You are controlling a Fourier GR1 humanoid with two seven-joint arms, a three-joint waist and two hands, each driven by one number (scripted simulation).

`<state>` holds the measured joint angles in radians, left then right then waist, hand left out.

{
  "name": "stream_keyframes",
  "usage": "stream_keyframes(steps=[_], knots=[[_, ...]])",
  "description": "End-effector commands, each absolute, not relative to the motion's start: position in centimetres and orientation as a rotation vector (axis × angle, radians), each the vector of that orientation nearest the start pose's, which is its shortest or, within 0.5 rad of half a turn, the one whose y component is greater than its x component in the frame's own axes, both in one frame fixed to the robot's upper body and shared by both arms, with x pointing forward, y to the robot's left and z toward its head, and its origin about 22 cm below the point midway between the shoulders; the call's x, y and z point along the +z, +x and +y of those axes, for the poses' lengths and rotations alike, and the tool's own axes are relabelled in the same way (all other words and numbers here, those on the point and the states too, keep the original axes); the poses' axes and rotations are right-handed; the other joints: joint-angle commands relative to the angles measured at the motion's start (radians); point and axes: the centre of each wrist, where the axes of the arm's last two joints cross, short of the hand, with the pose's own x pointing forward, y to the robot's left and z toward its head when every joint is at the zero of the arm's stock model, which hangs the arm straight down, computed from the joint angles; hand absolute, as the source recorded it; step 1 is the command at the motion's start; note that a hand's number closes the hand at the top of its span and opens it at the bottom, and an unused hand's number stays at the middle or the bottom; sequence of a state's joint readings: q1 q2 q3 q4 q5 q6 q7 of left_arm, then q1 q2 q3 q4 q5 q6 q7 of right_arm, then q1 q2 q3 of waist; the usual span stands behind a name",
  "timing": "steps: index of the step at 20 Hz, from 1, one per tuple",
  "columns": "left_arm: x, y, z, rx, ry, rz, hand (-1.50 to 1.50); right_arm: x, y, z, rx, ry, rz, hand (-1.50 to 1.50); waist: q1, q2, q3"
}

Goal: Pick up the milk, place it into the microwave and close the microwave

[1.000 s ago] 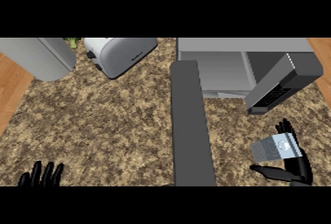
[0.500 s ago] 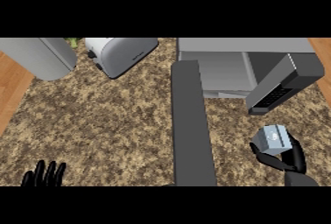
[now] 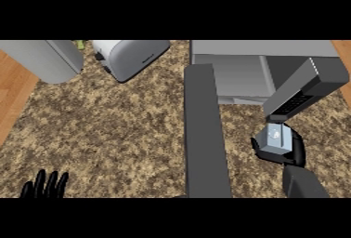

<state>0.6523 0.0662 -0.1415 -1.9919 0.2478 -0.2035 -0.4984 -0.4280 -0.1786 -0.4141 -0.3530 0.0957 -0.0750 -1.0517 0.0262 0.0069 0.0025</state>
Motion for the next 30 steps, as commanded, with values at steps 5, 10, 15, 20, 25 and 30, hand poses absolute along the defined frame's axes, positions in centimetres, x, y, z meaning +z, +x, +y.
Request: stream_keyframes(steps=[5,10,15,20,25,30], knots=[[0.4,8.3,24.1,0.19,-0.222,-1.897,-1.5,-14.1,28.7,-26.0,-0.081,-0.323,-1.947,1.5,0.004,0.001,0.0],[-1.3,7.6,24.1,0.177,-0.23,-1.902,-1.5,-13.3,29.1,-27.0,-0.1,-0.315,-1.959,1.5,-0.015,-0.007,-0.002],[0.6,7.6,24.4,0.206,-0.191,-1.915,-1.5,-13.5,28.2,-25.0,-0.052,-0.291,-1.978,1.5,-0.027,-0.011,-0.003],[0.7,6.8,24.5,0.169,-0.232,-1.884,-1.5,-12.0,26.2,-27.3,-0.043,-0.285,-1.993,1.5,-0.035,-0.014,-0.004],[-0.8,6.8,24.4,0.198,-0.233,-1.894,-1.5,-10.3,22.5,-26.1,-0.003,-0.279,-1.936,1.5,-0.048,-0.018,-0.006],[1.2,7.0,25.6,0.195,-0.219,-1.906,-1.5,-7.2,20.5,-27.0,-0.018,-0.122,-1.984,1.5,-0.034,-0.011,-0.004]])
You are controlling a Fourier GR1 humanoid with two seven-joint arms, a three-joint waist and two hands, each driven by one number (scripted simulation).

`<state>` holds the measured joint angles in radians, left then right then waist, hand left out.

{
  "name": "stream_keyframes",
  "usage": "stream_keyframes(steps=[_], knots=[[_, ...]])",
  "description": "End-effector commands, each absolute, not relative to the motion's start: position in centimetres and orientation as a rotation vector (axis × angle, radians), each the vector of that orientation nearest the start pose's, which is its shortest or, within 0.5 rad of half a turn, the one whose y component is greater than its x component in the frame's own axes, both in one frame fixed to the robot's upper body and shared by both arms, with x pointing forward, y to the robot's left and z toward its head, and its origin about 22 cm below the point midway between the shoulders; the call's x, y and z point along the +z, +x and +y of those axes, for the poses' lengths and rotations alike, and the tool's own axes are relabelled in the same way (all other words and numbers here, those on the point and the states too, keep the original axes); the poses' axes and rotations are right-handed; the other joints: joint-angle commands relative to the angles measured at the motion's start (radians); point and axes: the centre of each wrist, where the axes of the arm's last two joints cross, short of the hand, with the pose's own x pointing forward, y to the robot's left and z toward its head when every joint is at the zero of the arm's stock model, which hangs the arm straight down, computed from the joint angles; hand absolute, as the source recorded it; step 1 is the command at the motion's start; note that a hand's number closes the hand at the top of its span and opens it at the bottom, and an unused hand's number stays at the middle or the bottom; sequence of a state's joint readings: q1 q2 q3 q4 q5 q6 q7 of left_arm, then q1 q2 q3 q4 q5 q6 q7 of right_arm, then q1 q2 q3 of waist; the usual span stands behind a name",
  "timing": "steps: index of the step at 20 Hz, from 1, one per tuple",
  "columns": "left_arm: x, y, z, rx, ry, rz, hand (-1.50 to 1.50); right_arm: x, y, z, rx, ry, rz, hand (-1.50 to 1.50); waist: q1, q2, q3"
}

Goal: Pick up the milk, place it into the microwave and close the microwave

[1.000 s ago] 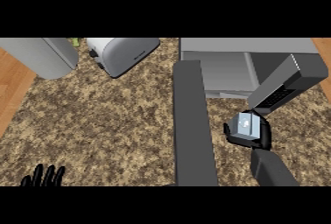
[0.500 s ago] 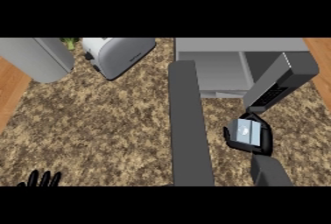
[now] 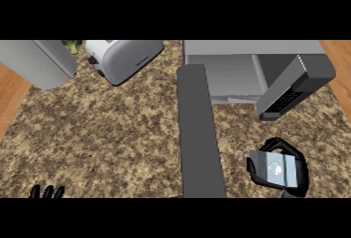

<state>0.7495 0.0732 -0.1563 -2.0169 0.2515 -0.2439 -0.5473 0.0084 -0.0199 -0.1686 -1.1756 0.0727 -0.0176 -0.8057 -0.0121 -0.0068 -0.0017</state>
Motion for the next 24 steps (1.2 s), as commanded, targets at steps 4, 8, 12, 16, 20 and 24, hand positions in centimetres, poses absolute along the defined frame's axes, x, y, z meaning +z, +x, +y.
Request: stream_keyframes(steps=[4,8,12,16,20,24], knots=[[-0.4,6.6,25.4,0.222,-0.195,-1.905,-1.5,-5.6,22.0,-23.6,-0.161,0.065,-1.98,1.5,0.012,0.004,0.001],[0.5,5.6,25.2,0.205,-0.197,-1.89,-1.5,-2.8,22.2,-22.2,-0.157,0.019,-1.966,1.5,0.017,0.004,0.001],[-1.1,6.4,25.6,0.21,-0.2,-1.9,-1.5,-4.1,23.3,-20.6,-0.06,-0.083,-2.008,1.5,0.019,0.006,0.001],[0.3,5.6,27.5,0.213,-0.173,-1.913,-1.5,-2.9,27.2,-20.5,-0.06,-0.118,-1.977,1.5,0.024,0.007,0.002],[0.8,6.7,25.8,0.212,-0.17,-1.91,-1.5,-2.1,29.4,-18.6,-0.058,-0.133,-1.944,1.5,0.023,0.007,0.002],[-0.3,5.9,25.9,0.209,-0.159,-1.897,-1.5,-4.2,31.5,-17.1,0.017,-0.267,-1.885,1.5,0.037,0.01,0.002]])
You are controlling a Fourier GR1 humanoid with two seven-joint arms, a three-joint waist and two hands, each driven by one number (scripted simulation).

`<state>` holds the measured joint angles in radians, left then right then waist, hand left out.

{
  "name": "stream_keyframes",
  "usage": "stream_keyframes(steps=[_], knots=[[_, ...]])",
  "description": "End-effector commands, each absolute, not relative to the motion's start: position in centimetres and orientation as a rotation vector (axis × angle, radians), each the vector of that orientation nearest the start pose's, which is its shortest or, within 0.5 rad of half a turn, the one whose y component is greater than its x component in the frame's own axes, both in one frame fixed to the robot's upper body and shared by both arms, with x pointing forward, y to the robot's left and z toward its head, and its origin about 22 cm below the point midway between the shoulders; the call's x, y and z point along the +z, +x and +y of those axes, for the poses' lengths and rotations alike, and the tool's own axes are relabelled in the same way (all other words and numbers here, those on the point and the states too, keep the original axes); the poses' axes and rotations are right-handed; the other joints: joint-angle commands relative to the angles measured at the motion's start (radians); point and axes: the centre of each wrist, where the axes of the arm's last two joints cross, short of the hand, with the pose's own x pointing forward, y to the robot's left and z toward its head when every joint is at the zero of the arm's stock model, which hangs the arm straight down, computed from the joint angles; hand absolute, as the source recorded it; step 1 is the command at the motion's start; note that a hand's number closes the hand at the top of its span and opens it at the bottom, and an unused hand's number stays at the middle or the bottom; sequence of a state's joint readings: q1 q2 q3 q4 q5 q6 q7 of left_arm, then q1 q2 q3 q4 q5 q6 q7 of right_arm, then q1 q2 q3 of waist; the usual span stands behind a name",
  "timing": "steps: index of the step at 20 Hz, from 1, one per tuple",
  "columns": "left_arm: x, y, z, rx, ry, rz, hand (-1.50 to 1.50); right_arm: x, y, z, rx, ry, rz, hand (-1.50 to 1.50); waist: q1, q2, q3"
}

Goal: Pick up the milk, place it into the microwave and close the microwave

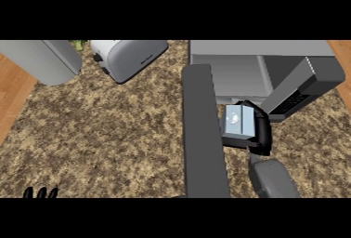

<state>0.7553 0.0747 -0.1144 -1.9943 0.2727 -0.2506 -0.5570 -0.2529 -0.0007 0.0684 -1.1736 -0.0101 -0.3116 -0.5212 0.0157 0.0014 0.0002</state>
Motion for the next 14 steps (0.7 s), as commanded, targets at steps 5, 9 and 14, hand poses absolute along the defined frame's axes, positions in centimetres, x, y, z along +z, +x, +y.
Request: stream_keyframes(steps=[5,9,14], knots=[[-0.7,6.8,27.3,0.206,-0.186,-1.892,-1.5,-5.5,33.9,-16.5,-0.021,-0.274,-1.835,1.5,0.008,0.003,0.001],[0.3,7.0,26.8,0.216,-0.18,-1.894,-1.5,-5.8,36.1,-16.6,-0.02,-0.28,-1.799,1.5,0.017,0.007,0.001],[0.1,6.8,27.4,0.183,-0.227,-1.886,-1.5,-6.0,37.4,-20.0,0.033,-0.427,-1.777,1.5,0.041,0.018,0.002]])
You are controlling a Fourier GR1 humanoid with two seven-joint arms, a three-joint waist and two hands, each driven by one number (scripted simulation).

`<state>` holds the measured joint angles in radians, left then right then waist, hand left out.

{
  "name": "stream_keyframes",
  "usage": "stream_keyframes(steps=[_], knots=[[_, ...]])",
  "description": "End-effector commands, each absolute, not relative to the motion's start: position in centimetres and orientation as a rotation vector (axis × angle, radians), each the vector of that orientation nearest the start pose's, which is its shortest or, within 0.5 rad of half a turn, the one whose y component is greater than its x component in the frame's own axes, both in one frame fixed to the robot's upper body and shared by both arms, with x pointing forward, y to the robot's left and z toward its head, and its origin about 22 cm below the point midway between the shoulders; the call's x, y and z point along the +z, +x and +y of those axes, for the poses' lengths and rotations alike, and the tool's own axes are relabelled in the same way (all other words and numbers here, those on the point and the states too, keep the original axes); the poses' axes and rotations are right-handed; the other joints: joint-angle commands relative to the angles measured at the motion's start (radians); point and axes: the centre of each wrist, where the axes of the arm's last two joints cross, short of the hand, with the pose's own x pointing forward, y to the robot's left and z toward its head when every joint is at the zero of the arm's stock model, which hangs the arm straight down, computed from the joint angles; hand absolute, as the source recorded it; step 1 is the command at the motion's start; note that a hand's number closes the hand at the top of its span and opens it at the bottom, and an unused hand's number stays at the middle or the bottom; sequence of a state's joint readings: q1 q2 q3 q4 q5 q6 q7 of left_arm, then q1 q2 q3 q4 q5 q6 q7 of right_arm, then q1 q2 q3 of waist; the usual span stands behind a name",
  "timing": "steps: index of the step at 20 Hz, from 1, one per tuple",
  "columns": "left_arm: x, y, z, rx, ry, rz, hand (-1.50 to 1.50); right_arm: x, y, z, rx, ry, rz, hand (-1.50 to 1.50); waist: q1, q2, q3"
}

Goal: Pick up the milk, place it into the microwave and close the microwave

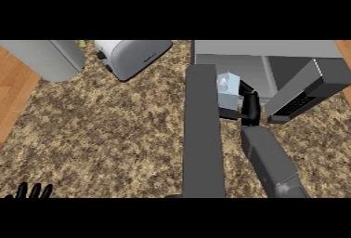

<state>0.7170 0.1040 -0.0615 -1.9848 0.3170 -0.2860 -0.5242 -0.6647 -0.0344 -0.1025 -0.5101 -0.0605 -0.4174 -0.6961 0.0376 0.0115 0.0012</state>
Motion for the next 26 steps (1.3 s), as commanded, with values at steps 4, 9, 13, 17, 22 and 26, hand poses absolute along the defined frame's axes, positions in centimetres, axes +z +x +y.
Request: stream_keyframes(steps=[4,9,13,17,22,26], knots=[[-0.3,6.7,27.5,0.205,-0.225,-1.885,-1.5,-6.4,37.4,-18.8,0.082,-0.504,-1.764,1.5,0.035,0.014,0.002],[0.0,6.5,28.1,0.168,-0.23,-1.893,-1.5,-5.1,38.6,-22.5,0.113,-0.572,-1.761,1.5,0.062,0.025,0.004],[0.6,8.1,28.7,0.158,-0.233,-1.902,-1.5,-4.1,39.4,-22.2,0.195,-0.648,-1.794,1.5,0.056,0.029,0.004],[-0.2,7.8,27.8,0.153,-0.257,-1.896,-1.5,-2.5,40.4,-23.5,0.238,-0.789,-1.834,1.5,0.081,0.037,0.004],[-0.6,8.0,28.4,0.151,-0.268,-1.888,-1.5,-2.2,40.6,-23.1,0.17,-0.79,-1.863,1.5,0.086,0.043,0.005],[-0.6,8.5,28.7,0.149,-0.264,-1.901,-1.5,0.7,42.4,-23.4,0.082,-0.775,-1.925,1.5,0.096,0.048,0.005]])
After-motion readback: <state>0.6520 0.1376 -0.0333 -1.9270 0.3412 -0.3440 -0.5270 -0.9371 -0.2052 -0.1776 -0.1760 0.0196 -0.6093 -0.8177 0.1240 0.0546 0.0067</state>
